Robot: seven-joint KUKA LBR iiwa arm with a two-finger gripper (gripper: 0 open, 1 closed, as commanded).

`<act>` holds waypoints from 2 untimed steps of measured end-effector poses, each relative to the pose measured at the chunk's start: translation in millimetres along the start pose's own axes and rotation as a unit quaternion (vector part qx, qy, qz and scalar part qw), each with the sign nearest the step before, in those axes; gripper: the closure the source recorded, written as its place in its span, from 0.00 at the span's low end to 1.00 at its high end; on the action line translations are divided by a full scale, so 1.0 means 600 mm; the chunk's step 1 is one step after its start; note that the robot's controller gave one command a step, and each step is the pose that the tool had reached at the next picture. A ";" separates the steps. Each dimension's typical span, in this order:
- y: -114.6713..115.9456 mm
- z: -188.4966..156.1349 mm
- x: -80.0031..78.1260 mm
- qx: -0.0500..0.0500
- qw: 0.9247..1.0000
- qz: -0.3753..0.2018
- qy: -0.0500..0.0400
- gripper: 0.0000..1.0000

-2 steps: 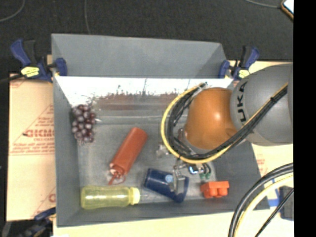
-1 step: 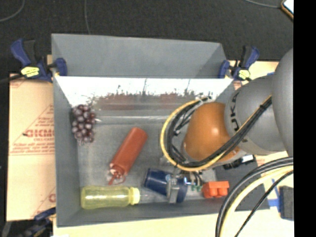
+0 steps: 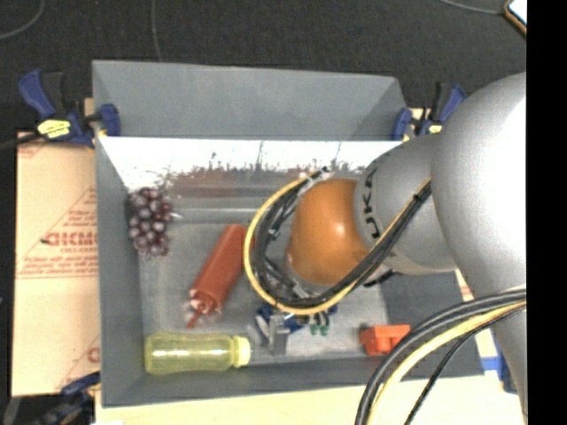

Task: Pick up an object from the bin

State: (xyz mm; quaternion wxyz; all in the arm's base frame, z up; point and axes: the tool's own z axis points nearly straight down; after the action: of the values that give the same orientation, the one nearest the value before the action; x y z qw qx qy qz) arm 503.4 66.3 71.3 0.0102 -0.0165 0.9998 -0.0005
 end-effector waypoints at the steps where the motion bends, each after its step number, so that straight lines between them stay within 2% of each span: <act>1: 0.004 0.001 -0.005 0.001 0.998 0.060 -0.003 0.00; 2: -0.051 -0.113 0.010 0.001 1.000 0.005 -0.004 0.00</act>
Offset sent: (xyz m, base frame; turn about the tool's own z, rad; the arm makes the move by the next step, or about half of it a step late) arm -0.0084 -0.0280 0.0645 0.0076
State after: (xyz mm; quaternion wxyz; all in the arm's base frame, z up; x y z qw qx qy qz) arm 497.1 35.5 138.9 0.0138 -0.0115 0.9998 -0.0014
